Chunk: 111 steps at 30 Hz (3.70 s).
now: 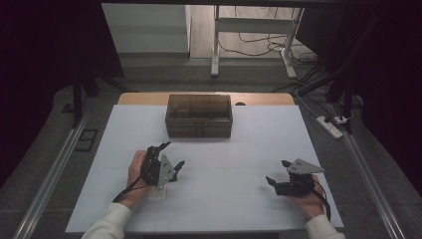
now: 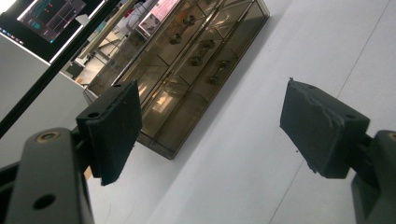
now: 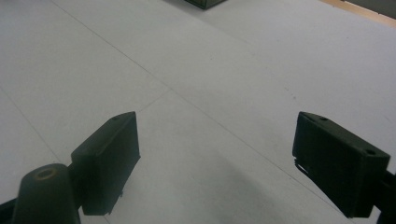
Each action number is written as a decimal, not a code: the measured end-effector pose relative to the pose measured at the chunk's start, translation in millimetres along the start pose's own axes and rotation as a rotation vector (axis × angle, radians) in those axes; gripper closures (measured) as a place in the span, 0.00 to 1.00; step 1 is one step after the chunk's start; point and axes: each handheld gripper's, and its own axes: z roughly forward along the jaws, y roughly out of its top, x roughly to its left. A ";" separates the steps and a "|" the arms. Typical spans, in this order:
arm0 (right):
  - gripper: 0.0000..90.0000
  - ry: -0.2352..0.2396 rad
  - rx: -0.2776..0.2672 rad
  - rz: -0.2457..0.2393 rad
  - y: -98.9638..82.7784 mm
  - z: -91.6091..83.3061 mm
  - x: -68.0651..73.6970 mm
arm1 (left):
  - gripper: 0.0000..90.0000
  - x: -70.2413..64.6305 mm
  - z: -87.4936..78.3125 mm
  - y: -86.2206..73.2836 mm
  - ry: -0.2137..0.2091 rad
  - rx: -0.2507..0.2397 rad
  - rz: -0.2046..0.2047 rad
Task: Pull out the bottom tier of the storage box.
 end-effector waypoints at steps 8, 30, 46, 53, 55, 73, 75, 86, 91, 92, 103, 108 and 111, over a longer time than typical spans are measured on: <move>0.16 -0.003 0.002 -0.001 -0.1 0.2 0.3 | 0.23 -0.3 3.2 1.0 0.004 -0.003 0.014; 0.16 -0.002 0.005 -0.003 -0.4 0.8 0.2 | 0.23 -2.0 15.6 6.0 0.000 -0.010 0.058; 0.16 -0.006 0.005 -0.004 -0.4 0.6 0.2 | 0.23 -4.8 24.4 7.7 -0.001 -0.015 0.096; 0.16 -0.005 0.006 -0.004 -0.4 0.8 0.2 | 0.23 -5.7 28.5 6.5 -0.002 -0.016 0.109; 0.16 -0.003 0.005 -0.002 -0.5 1.0 0.1 | 0.23 -5.8 29.8 5.9 -0.002 -0.014 0.110; 0.16 -0.002 0.007 -0.005 -0.6 1.4 0.6 | 0.23 -5.4 40.6 5.3 -0.003 -0.012 0.151; 0.16 -0.003 0.008 -0.006 -0.6 1.4 0.7 | 0.23 -5.7 41.3 5.5 -0.002 -0.018 0.151; 0.16 -0.004 0.012 -0.007 -0.8 1.7 0.8 | 0.23 -8.4 45.3 6.9 -0.003 -0.013 0.177; 0.16 -0.004 0.012 -0.007 -0.8 1.7 0.7 | 0.23 -9.3 46.7 7.1 0.002 -0.016 0.193; 0.16 -0.005 0.013 -0.006 -0.8 1.7 0.7 | 0.23 -9.4 46.9 7.2 0.003 -0.017 0.193; 0.16 -0.005 0.012 -0.006 -1.0 2.2 0.6 | 0.23 -10.2 52.0 6.7 -0.001 -0.021 0.195; 0.16 -0.006 0.013 -0.004 -1.0 2.5 0.6 | 0.23 -10.9 55.6 5.1 -0.004 -0.020 0.201; 0.16 -0.006 0.013 -0.004 -0.9 2.4 0.8 | 0.23 -11.0 56.5 4.7 -0.003 -0.018 0.210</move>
